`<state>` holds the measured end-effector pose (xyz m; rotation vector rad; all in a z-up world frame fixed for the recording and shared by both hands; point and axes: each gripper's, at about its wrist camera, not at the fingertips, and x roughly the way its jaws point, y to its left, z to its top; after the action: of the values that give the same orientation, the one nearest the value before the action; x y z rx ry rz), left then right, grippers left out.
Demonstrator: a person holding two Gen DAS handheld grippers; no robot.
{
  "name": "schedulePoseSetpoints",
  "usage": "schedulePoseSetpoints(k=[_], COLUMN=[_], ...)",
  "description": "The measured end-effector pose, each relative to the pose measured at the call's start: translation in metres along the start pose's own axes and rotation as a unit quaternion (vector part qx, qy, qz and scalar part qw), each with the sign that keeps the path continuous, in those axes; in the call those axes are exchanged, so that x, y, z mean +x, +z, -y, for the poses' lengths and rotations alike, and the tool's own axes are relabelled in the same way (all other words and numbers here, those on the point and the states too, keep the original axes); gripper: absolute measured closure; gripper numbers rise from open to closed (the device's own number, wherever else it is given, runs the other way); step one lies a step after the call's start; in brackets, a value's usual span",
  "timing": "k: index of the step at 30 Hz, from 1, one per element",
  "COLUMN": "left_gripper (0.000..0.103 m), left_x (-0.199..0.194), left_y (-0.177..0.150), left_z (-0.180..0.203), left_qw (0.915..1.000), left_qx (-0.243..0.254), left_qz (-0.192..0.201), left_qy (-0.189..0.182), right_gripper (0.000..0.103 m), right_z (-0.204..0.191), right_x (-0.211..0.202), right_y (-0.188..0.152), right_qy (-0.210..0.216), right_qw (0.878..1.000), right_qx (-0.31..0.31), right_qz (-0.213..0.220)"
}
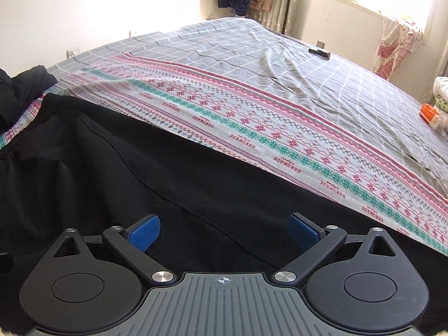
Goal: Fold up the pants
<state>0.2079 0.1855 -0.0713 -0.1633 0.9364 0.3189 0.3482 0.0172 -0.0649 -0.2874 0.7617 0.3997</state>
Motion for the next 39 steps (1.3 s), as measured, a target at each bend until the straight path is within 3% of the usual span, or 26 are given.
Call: schedulePoseSetpoints(k=[10, 16, 21, 24, 25, 29, 33, 39], left_gripper=[0.000, 0.000, 0.000, 0.000, 0.000, 0.000, 0.000, 0.000], left_x=[0.013, 0.011, 0.013, 0.015, 0.016, 0.017, 0.018, 0.016], left_y=[0.002, 0.003, 0.005, 0.006, 0.007, 0.009, 0.009, 0.012], left_z=[-0.007, -0.012, -0.016, -0.018, -0.019, -0.021, -0.024, -0.034], left_qw=[0.9997, 0.9996, 0.9994, 0.9993, 0.9992, 0.9989, 0.9990, 0.9976], left_qx=[-0.008, -0.019, -0.026, -0.030, -0.031, -0.038, -0.038, -0.066], left_qz=[-0.011, -0.013, -0.015, -0.016, -0.018, -0.023, -0.023, -0.023], left_qy=[0.018, 0.017, 0.016, 0.017, 0.018, 0.013, 0.009, -0.004], right_gripper=[0.004, 0.015, 0.021, 0.033, 0.041, 0.092, 0.102, 0.103], right_z=[-0.016, -0.013, -0.003, 0.002, 0.000, -0.011, -0.029, -0.042], right_x=[0.070, 0.100, 0.112, 0.115, 0.114, 0.108, 0.100, 0.043], right_y=[0.059, 0.072, 0.082, 0.088, 0.089, 0.094, 0.094, 0.096], right_qy=[0.020, 0.020, 0.059, 0.086, 0.090, 0.114, 0.079, 0.046], right_qw=[0.999, 0.998, 0.996, 0.993, 0.992, 0.988, 0.991, 0.996], right_qx=[-0.021, -0.029, -0.023, -0.009, -0.014, -0.027, -0.050, -0.065], right_qz=[-0.012, -0.045, -0.066, -0.081, -0.082, -0.096, -0.101, -0.041])
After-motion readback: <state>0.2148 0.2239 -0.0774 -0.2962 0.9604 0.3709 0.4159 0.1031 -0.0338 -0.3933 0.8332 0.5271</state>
